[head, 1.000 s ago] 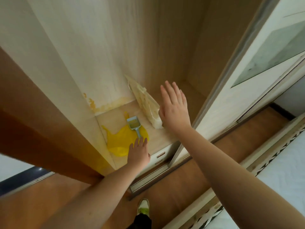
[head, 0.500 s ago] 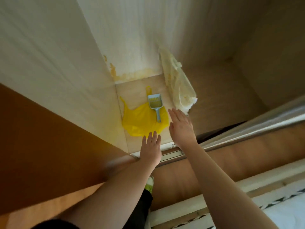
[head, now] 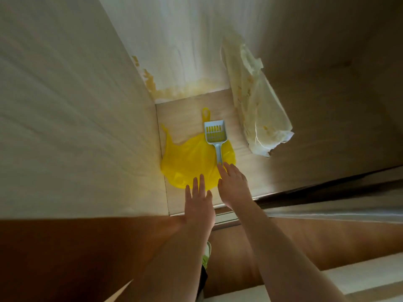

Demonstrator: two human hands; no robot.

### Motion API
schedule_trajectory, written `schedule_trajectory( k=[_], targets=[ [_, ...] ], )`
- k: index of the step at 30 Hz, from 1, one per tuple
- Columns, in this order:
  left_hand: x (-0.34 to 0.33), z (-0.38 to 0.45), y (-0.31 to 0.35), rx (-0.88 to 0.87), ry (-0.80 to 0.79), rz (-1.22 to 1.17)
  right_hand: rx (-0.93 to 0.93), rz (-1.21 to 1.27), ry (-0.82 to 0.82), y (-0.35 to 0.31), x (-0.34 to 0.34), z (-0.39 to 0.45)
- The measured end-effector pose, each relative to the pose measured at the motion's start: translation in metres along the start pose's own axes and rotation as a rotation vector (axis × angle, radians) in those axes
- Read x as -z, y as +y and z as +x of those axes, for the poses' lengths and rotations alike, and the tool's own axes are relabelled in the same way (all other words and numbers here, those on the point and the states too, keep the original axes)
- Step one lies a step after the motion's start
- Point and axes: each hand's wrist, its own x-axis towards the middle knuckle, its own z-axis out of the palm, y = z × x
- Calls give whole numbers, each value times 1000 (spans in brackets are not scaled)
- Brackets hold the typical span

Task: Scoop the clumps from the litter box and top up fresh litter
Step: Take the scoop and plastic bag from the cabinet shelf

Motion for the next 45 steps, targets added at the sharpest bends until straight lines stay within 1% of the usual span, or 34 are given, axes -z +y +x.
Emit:
schedule_trajectory(
  k=[3, 8, 11, 14, 18, 20, 24, 27, 30, 37, 39, 42, 45],
  targets=[
    [-12, 10, 10, 10, -28, -1, -14, -1, -22, 3, -18, 23],
    [-19, 25, 7, 23, -14, 8, -29, 13, -85, 8, -36, 54],
    [-25, 25, -3, 20, -34, 39, -65, -40, -183, 11, -42, 63],
    [-33, 22, -11, 10, -47, 91, -104, -113, -177, 12, -45, 63],
    [-35, 14, -9, 6, -67, 91, -146, -107, -99, 14, -48, 51],
    [-35, 10, -6, -12, -72, 92, -232, 31, -70, 15, -45, 46],
    [-35, 0, 1, -42, -92, 120, -378, 373, -64, 20, -43, 31],
    [-34, -7, 3, -67, -97, 123, -408, 448, -85, 21, -47, 20],
    [-34, -14, 0, -78, -84, 126, -442, 489, -57, 20, -49, 10],
    [-34, -33, -4, -111, -68, 106, -661, 837, 125, 13, -43, -19],
    [-30, -40, -2, -111, -54, 83, -687, 935, 125, 11, -38, -32],
    [-21, -52, 2, -131, -49, 33, -675, 1019, 95, 12, -31, -55],
    [-12, -69, 5, -155, -40, -13, -620, 987, 94, 12, -13, -89]
  ],
)
